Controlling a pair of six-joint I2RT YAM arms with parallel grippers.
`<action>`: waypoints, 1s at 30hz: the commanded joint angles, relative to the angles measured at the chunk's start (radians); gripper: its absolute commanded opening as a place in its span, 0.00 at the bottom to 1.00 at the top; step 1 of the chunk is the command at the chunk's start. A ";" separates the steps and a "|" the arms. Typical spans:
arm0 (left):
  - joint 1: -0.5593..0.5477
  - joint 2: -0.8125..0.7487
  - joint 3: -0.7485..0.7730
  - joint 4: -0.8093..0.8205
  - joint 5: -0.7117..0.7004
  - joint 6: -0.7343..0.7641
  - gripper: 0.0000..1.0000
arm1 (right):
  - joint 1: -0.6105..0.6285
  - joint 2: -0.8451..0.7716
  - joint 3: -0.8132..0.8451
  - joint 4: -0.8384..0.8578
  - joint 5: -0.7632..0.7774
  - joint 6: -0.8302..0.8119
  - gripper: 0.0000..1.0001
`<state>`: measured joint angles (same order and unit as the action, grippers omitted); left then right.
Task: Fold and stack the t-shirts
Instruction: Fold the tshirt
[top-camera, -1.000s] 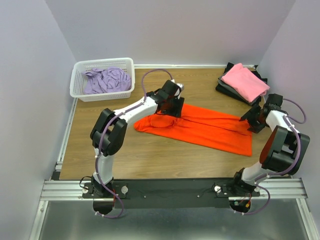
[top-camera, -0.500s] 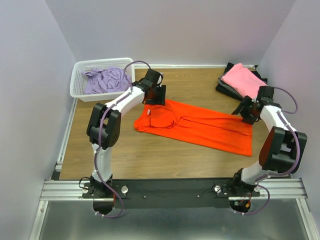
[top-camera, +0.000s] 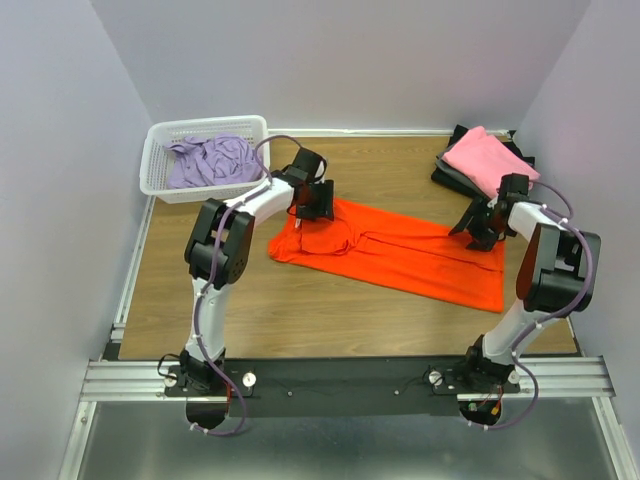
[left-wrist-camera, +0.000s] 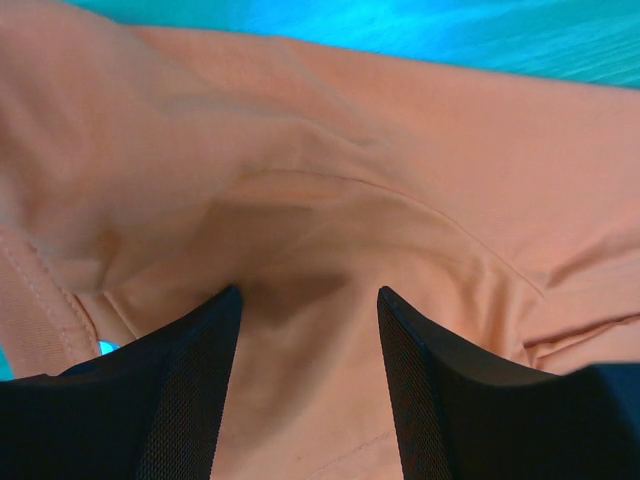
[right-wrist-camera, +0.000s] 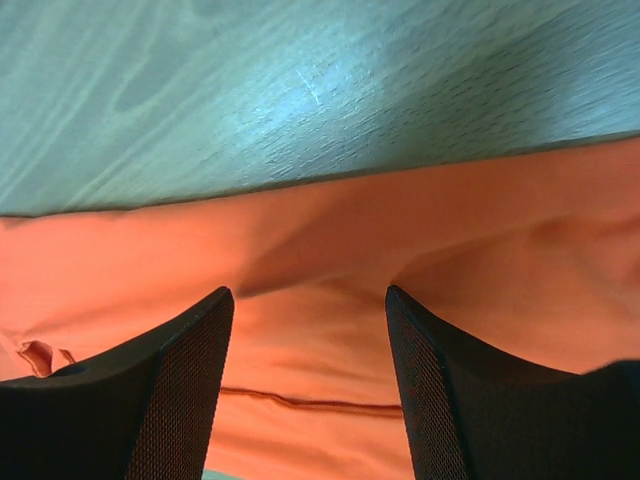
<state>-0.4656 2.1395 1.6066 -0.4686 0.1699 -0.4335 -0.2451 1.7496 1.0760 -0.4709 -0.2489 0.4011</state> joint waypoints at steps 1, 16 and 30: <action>0.013 0.057 -0.010 0.039 0.048 -0.014 0.65 | 0.000 0.039 -0.024 0.015 -0.061 0.027 0.69; 0.054 0.293 0.311 -0.048 0.011 0.097 0.65 | 0.006 -0.013 -0.110 -0.130 0.011 0.096 0.68; 0.073 0.372 0.588 -0.100 0.011 0.144 0.65 | 0.053 -0.110 -0.047 -0.221 0.085 0.131 0.68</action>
<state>-0.4061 2.4859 2.1551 -0.5022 0.2024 -0.3183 -0.1928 1.6810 0.9863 -0.6060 -0.2390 0.5339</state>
